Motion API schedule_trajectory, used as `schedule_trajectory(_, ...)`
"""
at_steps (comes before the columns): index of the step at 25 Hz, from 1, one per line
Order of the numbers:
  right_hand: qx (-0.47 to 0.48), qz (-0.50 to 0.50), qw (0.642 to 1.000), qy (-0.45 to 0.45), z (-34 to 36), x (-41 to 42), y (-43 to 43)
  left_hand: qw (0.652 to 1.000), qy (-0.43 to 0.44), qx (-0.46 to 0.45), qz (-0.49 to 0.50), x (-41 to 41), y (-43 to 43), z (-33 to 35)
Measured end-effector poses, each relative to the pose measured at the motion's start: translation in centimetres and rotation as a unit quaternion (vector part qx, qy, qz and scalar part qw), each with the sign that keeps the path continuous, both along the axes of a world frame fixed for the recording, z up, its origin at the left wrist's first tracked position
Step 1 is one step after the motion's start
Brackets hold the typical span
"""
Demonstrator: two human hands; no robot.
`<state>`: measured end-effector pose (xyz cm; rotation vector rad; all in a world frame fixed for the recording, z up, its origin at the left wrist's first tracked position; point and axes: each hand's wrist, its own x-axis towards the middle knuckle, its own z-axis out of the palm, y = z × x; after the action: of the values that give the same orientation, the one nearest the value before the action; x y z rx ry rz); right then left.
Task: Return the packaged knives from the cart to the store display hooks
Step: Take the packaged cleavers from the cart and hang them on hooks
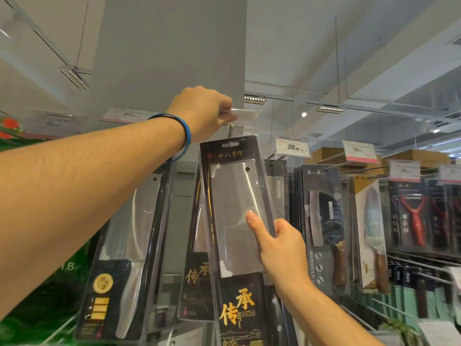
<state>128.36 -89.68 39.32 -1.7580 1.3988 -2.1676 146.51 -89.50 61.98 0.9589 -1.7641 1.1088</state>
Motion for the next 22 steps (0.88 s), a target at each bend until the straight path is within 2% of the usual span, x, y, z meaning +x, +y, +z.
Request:
schedule_trajectory(4,0.031,0.033,0.999,-0.010,0.5,0.3,-0.3,1.000,-0.005,0.014,0.004,0.0,0.3,0.3)
schedule_trajectory(10,0.054,0.086,0.992,-0.076,0.5,1.1,0.0,1.000,-0.012,0.015,0.005,0.1,0.4,0.1)
schedule_trajectory(14,0.047,0.080,0.992,-0.088,0.4,1.3,0.2,1.000,-0.013,0.019,0.005,0.0,0.4,0.2)
schedule_trajectory(22,0.056,0.068,0.995,-0.055,1.3,1.4,0.6,0.999,-0.011,0.031,0.007,0.0,0.8,0.2)
